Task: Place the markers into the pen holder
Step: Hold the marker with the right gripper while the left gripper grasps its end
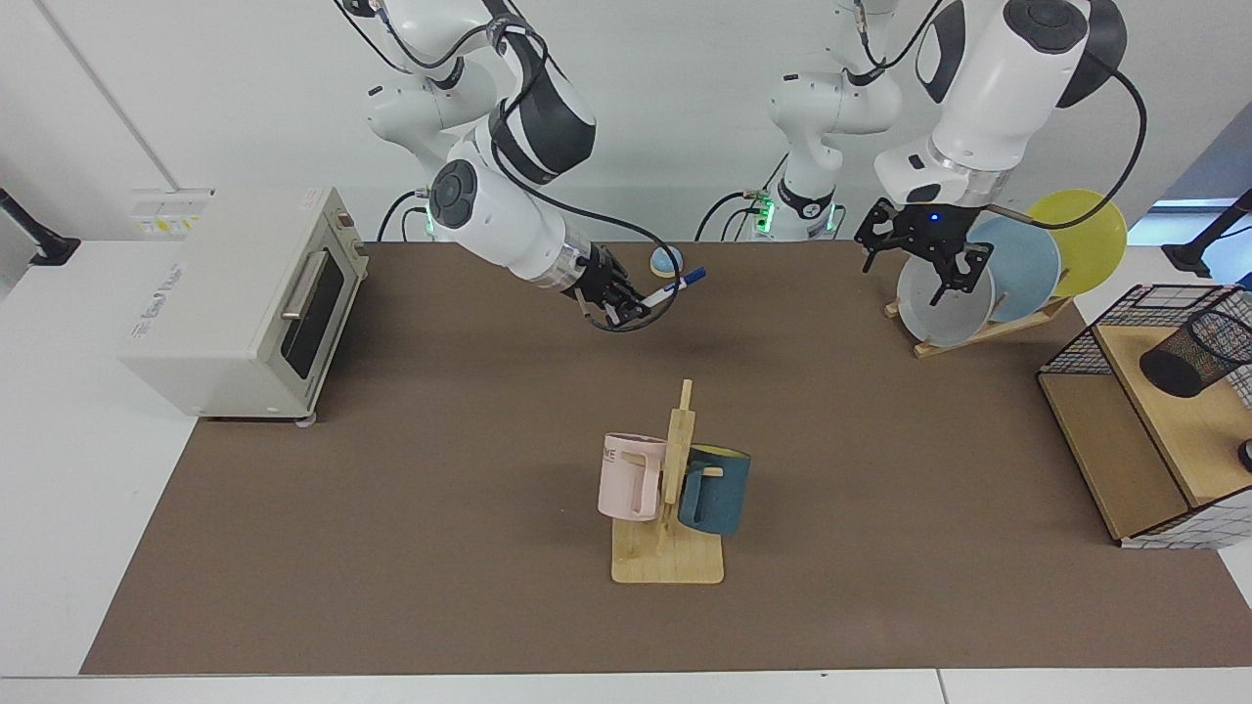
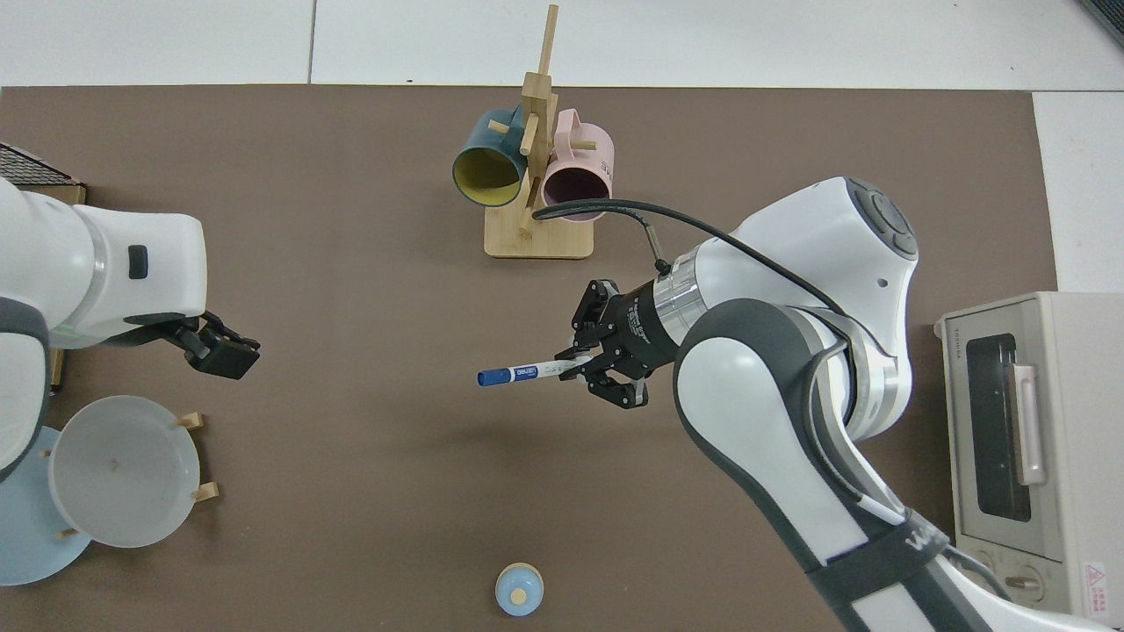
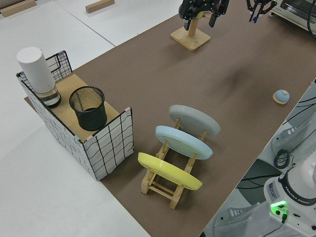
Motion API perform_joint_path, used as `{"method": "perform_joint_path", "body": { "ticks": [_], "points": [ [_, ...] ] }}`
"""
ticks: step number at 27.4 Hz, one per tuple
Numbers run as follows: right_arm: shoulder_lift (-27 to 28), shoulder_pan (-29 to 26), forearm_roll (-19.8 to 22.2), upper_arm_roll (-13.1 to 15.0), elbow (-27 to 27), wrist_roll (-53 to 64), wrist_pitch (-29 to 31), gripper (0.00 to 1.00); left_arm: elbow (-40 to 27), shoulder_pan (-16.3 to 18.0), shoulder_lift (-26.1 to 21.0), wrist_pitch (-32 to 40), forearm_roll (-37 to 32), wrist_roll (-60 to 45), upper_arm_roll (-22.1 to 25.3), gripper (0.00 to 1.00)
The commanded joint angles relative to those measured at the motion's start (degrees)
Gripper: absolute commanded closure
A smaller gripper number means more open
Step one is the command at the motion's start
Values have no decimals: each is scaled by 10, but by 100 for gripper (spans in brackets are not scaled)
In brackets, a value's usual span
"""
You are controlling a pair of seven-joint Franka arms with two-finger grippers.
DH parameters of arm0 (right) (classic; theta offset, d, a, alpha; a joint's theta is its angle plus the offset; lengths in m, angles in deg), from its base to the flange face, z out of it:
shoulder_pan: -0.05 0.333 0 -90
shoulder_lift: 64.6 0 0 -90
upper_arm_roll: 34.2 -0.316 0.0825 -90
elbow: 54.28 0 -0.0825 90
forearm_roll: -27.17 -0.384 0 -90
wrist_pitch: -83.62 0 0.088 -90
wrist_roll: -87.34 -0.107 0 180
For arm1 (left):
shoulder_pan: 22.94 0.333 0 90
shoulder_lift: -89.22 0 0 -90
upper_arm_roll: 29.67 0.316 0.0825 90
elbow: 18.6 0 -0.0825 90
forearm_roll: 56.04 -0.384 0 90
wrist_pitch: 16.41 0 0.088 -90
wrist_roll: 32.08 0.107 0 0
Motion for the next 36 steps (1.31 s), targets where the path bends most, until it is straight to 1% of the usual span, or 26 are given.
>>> {"method": "perform_joint_path", "body": {
  "ticks": [1, 3, 6, 9, 11, 16, 20, 25, 31, 36],
  "points": [
    [4, 30, -32, 1, 15, -72, 31, 100, -4, -13, 11, 22, 18, 29, -2, 0],
    [4, 46, -32, 1, 16, -98, 45, 100, -3, -16, 12, 41, 24, 27, -4, 0],
    [5, 60, -35, 1, 17, -125, 76, 100, -2, -19, 11, 42, 40, 28, -13, 0],
    [5, 67, -36, 1, 17, -147, 86, 100, -3, -22, 12, 42, 42, 37, -18, 0],
    [5, 81, -35, 1, 19, -157, 90, 100, -3, -28, 12, 42, 40, 83, -22, 0],
    [6, 92, -37, 1, 24, -182, 119, 100, -9, -29, 20, 27, 33, 267, -32, 0],
    [6, 107, -37, 1, 25, -187, 123, 100, -15, -30, 19, 17, 32, 336, -33, 0],
    [6, 108, -43, 1, 25, -187, 124, 100, -21, -50, 19, 14, 32, 372, -34, 0],
    [6, 109, -46, 1, 26, -187, 124, 100, -35, -77, 20, 10, 32, 450, -35, 0],
    [5, 110, -53, 1, 26, -187, 124, 100, -39, -84, 21, 5, 32, 467, -48, 0]
  ]
}}
